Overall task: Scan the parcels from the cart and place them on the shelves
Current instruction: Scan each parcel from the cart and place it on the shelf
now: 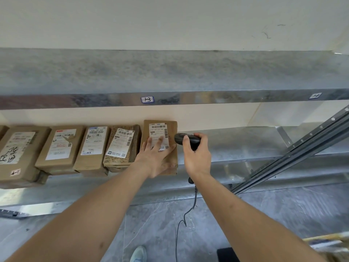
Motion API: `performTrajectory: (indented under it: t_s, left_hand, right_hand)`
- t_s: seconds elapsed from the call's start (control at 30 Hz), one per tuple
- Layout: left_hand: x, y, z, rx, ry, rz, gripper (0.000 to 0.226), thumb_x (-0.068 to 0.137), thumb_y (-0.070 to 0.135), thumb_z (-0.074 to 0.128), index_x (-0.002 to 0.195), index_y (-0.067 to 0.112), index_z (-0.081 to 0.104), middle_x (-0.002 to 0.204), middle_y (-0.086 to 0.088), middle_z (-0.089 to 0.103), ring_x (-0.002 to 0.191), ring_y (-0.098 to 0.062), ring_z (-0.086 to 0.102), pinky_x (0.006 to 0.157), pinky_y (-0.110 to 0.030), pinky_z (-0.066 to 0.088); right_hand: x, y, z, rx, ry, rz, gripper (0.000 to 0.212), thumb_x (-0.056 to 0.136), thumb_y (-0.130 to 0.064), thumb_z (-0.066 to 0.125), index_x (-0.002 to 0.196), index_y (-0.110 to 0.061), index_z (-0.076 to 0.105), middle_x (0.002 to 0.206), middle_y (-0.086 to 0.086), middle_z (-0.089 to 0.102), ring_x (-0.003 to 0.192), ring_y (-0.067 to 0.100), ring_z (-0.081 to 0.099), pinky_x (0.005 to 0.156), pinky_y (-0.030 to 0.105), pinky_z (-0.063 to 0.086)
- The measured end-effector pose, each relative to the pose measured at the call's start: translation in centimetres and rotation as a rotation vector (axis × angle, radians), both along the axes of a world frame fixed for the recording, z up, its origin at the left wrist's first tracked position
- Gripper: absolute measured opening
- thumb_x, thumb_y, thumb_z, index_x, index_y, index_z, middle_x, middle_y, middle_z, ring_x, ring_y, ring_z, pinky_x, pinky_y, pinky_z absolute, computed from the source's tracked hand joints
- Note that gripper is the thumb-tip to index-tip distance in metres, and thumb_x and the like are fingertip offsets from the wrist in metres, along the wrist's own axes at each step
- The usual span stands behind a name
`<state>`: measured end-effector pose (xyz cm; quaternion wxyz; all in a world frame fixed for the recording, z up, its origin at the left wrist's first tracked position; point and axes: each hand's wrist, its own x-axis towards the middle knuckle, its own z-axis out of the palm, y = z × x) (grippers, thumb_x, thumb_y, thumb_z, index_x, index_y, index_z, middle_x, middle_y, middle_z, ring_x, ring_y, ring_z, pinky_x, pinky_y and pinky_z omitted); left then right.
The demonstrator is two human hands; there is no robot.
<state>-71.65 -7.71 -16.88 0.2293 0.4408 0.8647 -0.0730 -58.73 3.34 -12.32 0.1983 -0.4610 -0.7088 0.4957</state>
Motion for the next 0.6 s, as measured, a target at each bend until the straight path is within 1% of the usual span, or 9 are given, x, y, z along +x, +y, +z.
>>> performTrajectory:
  t_s: [0.07,0.2,0.27,0.3,0.37,0.47,0.6]
  left_hand:
    - [0.3,-0.3,-0.1,-0.001,0.018,0.011,0.076,0.100,0.078,0.025,0.156,0.056,-0.022,0.170,-0.004,-0.032,0.156,-0.043,-0.024,0.129,-0.056,-0.006]
    - [0.9,-0.3,0.0,-0.001,0.019,0.046,0.078,0.099,0.078,0.025,0.158,0.054,-0.020,0.170,-0.005,-0.030,0.156,-0.045,-0.021,0.129,-0.057,-0.003]
    - [1.1,-0.5,0.1,-0.009,0.019,0.066,0.078,0.099,0.078,0.026,0.158,0.054,-0.020,0.170,-0.005,-0.029,0.157,-0.045,-0.021,0.129,-0.057,-0.004]
    - [1.1,-0.5,0.2,-0.014,0.019,0.072,0.078,0.099,0.078,0.027,0.158,0.054,-0.019,0.171,-0.005,-0.029,0.157,-0.045,-0.020,0.129,-0.057,-0.003]
    - [1.1,-0.5,0.4,-0.023,0.014,0.084,0.077,0.100,0.076,0.029,0.158,0.055,-0.018,0.171,-0.005,-0.029,0.157,-0.046,-0.019,0.129,-0.058,-0.003]
    - [1.1,-0.3,0.6,-0.027,-0.005,0.114,0.076,0.102,0.073,0.031,0.159,0.054,-0.015,0.171,-0.005,-0.028,0.157,-0.046,-0.020,0.129,-0.058,-0.003]
    - [0.7,-0.1,0.4,-0.041,0.006,0.132,0.076,0.101,0.074,0.028,0.159,0.054,-0.018,0.171,-0.007,-0.029,0.156,-0.048,-0.019,0.128,-0.060,-0.002]
  right_hand:
    - [-0.1,-0.2,0.2,0.009,-0.003,0.004,0.035,0.102,-0.055,0.057,0.129,-0.035,0.049,0.097,-0.023,0.063,0.086,0.000,0.061,0.087,0.036,0.053]
    - [-0.2,-0.4,0.4,0.023,-0.005,0.019,0.035,0.103,-0.053,0.057,0.130,-0.033,0.049,0.095,-0.025,0.061,0.083,-0.006,0.058,0.080,0.031,0.045]
    - [-0.3,-0.6,0.4,0.031,-0.002,0.025,0.035,0.103,-0.053,0.056,0.131,-0.034,0.048,0.095,-0.024,0.061,0.085,0.000,0.061,0.081,0.031,0.047]
    - [-0.5,-0.7,0.5,0.032,-0.002,0.027,0.035,0.102,-0.054,0.056,0.131,-0.034,0.048,0.096,-0.023,0.062,0.087,0.005,0.063,0.082,0.033,0.050]
    - [-0.7,-0.9,0.5,0.029,-0.002,0.033,0.036,0.102,-0.055,0.056,0.131,-0.035,0.048,0.098,-0.020,0.063,0.091,0.010,0.065,0.086,0.037,0.054]
    - [-0.8,-1.1,0.6,0.034,0.004,0.044,0.036,0.102,-0.054,0.057,0.131,-0.036,0.048,0.095,-0.022,0.063,0.091,0.012,0.066,0.087,0.038,0.055]
    - [-0.6,-0.8,0.9,0.041,0.015,0.043,0.036,0.102,-0.053,0.056,0.132,-0.036,0.048,0.093,-0.025,0.060,0.091,0.012,0.065,0.086,0.037,0.054]
